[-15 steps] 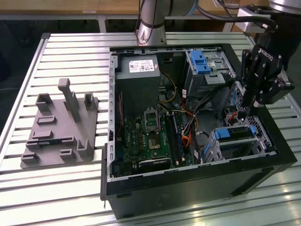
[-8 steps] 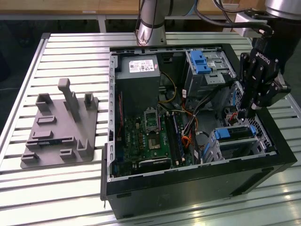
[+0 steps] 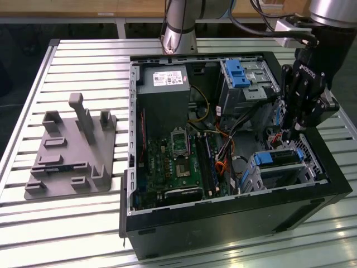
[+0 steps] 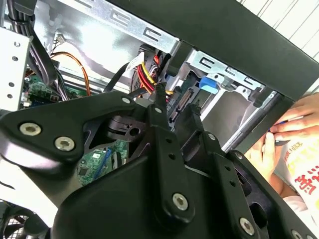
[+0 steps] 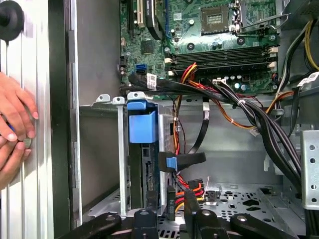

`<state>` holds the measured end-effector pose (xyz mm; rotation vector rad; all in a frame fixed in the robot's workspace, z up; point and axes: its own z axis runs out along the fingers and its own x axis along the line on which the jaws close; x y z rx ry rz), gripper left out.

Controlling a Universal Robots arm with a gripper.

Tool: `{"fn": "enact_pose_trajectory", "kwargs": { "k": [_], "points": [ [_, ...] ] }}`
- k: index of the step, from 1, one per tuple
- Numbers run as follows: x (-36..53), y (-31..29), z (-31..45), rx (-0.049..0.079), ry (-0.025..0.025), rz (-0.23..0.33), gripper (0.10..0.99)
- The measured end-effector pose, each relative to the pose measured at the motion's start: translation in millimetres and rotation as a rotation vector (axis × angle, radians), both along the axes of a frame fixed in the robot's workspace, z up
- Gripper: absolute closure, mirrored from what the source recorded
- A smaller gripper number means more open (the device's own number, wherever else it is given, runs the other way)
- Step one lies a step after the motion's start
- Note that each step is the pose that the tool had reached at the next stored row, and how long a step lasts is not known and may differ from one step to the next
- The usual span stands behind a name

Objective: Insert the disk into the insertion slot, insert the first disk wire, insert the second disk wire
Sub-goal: 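Insert the first disk wire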

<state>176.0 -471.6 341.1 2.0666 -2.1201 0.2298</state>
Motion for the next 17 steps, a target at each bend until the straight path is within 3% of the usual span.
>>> {"fn": "enact_pose_trajectory", "kwargs": {
  "k": [14, 17],
  "points": [
    [0.0, 0.0, -1.8, 0.000, 0.0008, 0.001, 0.733],
    [0.1, 0.0, -2.1, 0.006, -0.0003, 0.001, 0.733]
  ]
}}
